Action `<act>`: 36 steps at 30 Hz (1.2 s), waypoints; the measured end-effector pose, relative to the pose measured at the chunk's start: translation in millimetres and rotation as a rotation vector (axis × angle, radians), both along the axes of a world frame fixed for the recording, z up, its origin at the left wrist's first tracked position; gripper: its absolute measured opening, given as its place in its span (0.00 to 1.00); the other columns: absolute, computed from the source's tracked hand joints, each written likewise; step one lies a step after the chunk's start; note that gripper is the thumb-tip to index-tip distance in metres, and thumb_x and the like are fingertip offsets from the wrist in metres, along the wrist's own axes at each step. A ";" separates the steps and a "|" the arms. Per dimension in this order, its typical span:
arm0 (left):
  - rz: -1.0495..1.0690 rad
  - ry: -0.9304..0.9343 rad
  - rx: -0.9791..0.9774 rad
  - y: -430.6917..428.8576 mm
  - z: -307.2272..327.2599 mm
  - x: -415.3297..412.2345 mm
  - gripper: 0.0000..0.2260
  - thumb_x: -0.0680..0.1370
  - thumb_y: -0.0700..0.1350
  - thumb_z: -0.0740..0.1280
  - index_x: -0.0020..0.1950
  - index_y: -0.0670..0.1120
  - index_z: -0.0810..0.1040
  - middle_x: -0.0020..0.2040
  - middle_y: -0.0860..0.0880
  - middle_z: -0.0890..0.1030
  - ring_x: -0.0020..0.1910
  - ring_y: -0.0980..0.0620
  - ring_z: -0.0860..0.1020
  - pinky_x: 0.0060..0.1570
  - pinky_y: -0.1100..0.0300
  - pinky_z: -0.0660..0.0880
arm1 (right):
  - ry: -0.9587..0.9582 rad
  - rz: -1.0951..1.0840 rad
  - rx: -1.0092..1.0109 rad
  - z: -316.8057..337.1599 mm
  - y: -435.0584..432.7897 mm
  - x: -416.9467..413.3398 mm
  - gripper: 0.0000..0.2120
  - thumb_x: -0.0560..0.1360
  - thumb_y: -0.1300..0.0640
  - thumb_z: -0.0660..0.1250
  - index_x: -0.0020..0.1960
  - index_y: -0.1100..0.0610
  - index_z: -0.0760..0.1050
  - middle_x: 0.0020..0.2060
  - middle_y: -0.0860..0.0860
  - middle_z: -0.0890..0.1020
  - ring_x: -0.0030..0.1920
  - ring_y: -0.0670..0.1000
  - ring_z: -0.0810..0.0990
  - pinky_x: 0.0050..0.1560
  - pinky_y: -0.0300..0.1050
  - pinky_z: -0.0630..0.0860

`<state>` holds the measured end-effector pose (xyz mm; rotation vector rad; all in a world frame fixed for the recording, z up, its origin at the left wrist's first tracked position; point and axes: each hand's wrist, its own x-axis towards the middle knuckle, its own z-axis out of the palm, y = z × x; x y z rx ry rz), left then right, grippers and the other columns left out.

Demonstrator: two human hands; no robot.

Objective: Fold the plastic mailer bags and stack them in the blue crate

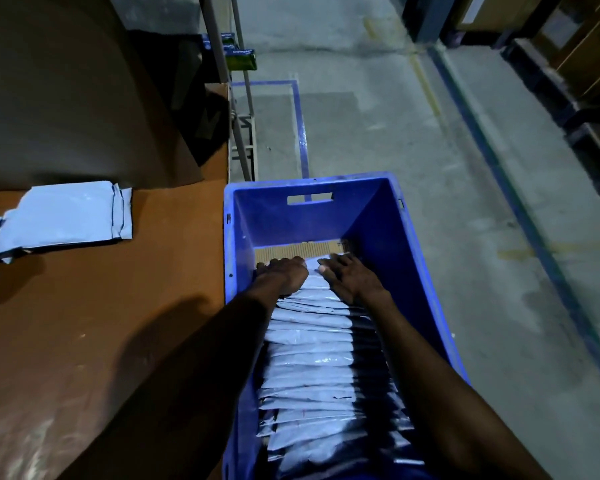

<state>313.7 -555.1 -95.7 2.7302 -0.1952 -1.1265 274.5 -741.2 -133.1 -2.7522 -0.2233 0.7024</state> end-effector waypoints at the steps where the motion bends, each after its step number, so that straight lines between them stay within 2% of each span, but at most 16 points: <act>1: 0.000 -0.004 0.010 -0.6 -0.5 -0.8 0.22 0.84 0.46 0.50 0.78 0.50 0.65 0.80 0.43 0.66 0.78 0.40 0.63 0.74 0.38 0.56 | 0.015 -0.006 0.000 0.5 0.5 -0.2 0.27 0.88 0.42 0.43 0.83 0.50 0.60 0.82 0.56 0.61 0.82 0.56 0.56 0.81 0.51 0.48; 4: -0.001 -0.015 0.021 -1.8 0.5 -3.0 0.21 0.85 0.47 0.49 0.78 0.49 0.64 0.79 0.42 0.66 0.77 0.39 0.63 0.74 0.38 0.57 | 0.049 -0.037 -0.016 1.7 1.0 0.3 0.28 0.87 0.39 0.41 0.84 0.45 0.57 0.83 0.54 0.59 0.82 0.57 0.54 0.81 0.52 0.48; 7: -0.013 -0.016 0.022 -1.5 4.5 -4.4 0.22 0.86 0.50 0.48 0.79 0.49 0.64 0.80 0.43 0.65 0.78 0.40 0.62 0.74 0.38 0.56 | 0.045 -0.063 -0.050 8.7 3.6 2.3 0.27 0.86 0.37 0.43 0.81 0.42 0.62 0.79 0.52 0.67 0.77 0.58 0.61 0.79 0.57 0.56; 11: -0.081 0.015 0.016 1.5 9.8 -4.8 0.23 0.85 0.58 0.50 0.76 0.50 0.68 0.79 0.45 0.67 0.77 0.39 0.64 0.74 0.36 0.55 | 0.127 0.071 -0.258 38.3 11.4 3.3 0.24 0.87 0.41 0.50 0.82 0.42 0.58 0.78 0.51 0.66 0.78 0.59 0.63 0.78 0.67 0.51; 14: -0.089 0.065 0.045 2.9 9.3 -10.4 0.24 0.86 0.55 0.49 0.79 0.49 0.65 0.81 0.43 0.64 0.78 0.37 0.62 0.74 0.35 0.56 | 0.156 0.056 -0.250 38.4 11.5 0.4 0.24 0.86 0.41 0.51 0.81 0.41 0.61 0.78 0.51 0.67 0.78 0.59 0.63 0.78 0.68 0.51; 16: -0.071 0.056 0.033 2.2 9.0 -14.8 0.23 0.86 0.55 0.47 0.79 0.50 0.65 0.81 0.42 0.64 0.77 0.37 0.64 0.74 0.37 0.57 | 0.112 -0.010 -0.181 30.2 9.3 -2.9 0.25 0.86 0.37 0.47 0.77 0.42 0.67 0.77 0.51 0.69 0.77 0.59 0.64 0.77 0.68 0.52; 19: -0.039 0.045 0.002 3.6 11.1 -16.8 0.23 0.86 0.56 0.47 0.78 0.50 0.66 0.80 0.42 0.66 0.76 0.38 0.67 0.73 0.39 0.58 | 0.068 -0.081 -0.102 23.6 9.0 -11.4 0.28 0.85 0.35 0.43 0.75 0.44 0.71 0.76 0.51 0.71 0.77 0.59 0.65 0.76 0.65 0.55; 22: -0.019 0.054 -0.023 6.3 8.7 -13.8 0.20 0.86 0.56 0.50 0.74 0.50 0.69 0.78 0.42 0.69 0.73 0.38 0.70 0.72 0.40 0.62 | 0.052 -0.124 -0.072 23.1 7.7 -16.8 0.29 0.86 0.36 0.43 0.69 0.48 0.76 0.70 0.55 0.77 0.70 0.61 0.72 0.69 0.61 0.66; 24: -0.007 0.067 -0.022 6.9 6.3 -14.4 0.22 0.85 0.57 0.49 0.76 0.51 0.68 0.80 0.43 0.67 0.74 0.38 0.69 0.73 0.39 0.62 | 0.050 -0.137 -0.046 22.2 6.8 -18.9 0.29 0.86 0.37 0.44 0.67 0.51 0.77 0.68 0.56 0.77 0.69 0.61 0.72 0.65 0.57 0.69; 29: -0.040 -0.025 0.026 3.4 13.3 -24.3 0.23 0.86 0.54 0.48 0.78 0.48 0.65 0.78 0.40 0.67 0.76 0.36 0.65 0.72 0.32 0.59 | -0.070 -0.131 -0.011 24.2 6.1 -24.5 0.24 0.87 0.39 0.48 0.70 0.48 0.76 0.71 0.52 0.75 0.71 0.60 0.70 0.67 0.57 0.67; 32: -0.055 -0.081 0.017 3.2 21.6 -30.3 0.21 0.85 0.47 0.50 0.78 0.46 0.65 0.76 0.38 0.67 0.75 0.35 0.64 0.72 0.27 0.57 | -0.086 -0.158 0.028 26.3 4.9 -27.7 0.24 0.87 0.39 0.49 0.70 0.48 0.76 0.71 0.52 0.76 0.70 0.60 0.71 0.69 0.56 0.68; 34: -0.072 -0.054 0.025 5.8 27.5 -33.8 0.22 0.85 0.42 0.52 0.80 0.46 0.63 0.78 0.38 0.65 0.77 0.35 0.62 0.73 0.28 0.55 | -0.093 -0.163 0.019 29.6 5.0 -29.1 0.24 0.86 0.38 0.50 0.69 0.48 0.77 0.70 0.51 0.77 0.70 0.59 0.71 0.70 0.56 0.65; 36: -0.119 -0.045 0.022 9.2 35.7 -36.2 0.23 0.86 0.43 0.51 0.82 0.47 0.61 0.79 0.39 0.63 0.78 0.36 0.60 0.75 0.29 0.53 | -0.128 -0.176 0.037 36.4 6.8 -33.1 0.23 0.86 0.38 0.51 0.67 0.47 0.78 0.69 0.50 0.79 0.68 0.59 0.74 0.68 0.57 0.66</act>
